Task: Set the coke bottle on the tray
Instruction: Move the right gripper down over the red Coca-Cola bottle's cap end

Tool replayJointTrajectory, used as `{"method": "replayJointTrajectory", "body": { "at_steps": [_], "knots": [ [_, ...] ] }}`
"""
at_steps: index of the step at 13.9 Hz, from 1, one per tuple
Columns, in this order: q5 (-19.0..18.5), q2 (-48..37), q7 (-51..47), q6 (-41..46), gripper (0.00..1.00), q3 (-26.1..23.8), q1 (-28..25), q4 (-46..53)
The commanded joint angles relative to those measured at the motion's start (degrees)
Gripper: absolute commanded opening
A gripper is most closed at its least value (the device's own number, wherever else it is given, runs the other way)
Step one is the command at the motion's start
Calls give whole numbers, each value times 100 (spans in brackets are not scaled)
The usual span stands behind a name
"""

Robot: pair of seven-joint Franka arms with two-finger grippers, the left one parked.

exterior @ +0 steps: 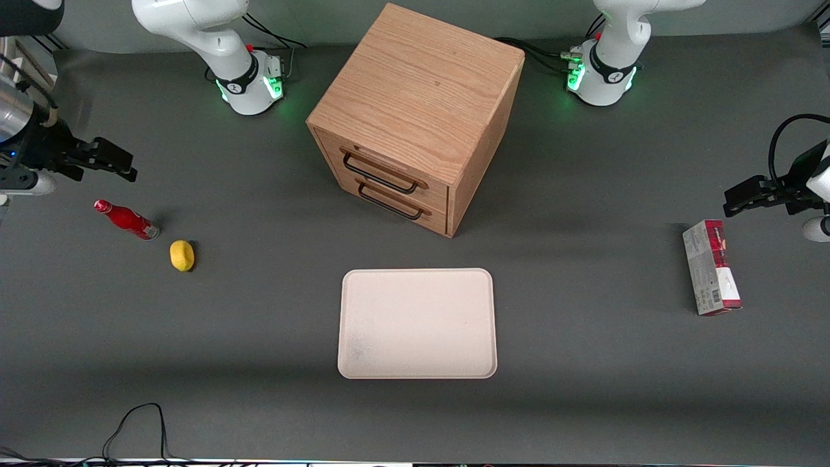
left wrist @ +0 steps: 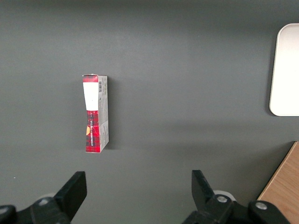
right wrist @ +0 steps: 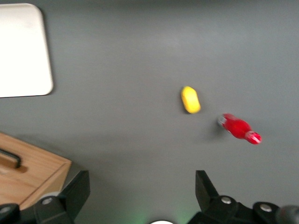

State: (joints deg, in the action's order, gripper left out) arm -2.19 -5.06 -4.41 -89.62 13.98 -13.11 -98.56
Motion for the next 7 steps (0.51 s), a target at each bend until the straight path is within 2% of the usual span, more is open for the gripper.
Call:
{"method": "replayJointTrajectory", "body": {
  "at_steps": [1, 3, 5, 7],
  "knots": [
    [-89, -171, 974, -895, 100, 753, 36, -968],
    [-124, -294, 1466, -2028, 100, 1228, 36, -1856],
    [-282, -224, 2318, -2846, 100, 1624, 71, -2402],
    [-282, -189, 2820, -3726, 100, 2055, 80, -2983]
  ]
}}
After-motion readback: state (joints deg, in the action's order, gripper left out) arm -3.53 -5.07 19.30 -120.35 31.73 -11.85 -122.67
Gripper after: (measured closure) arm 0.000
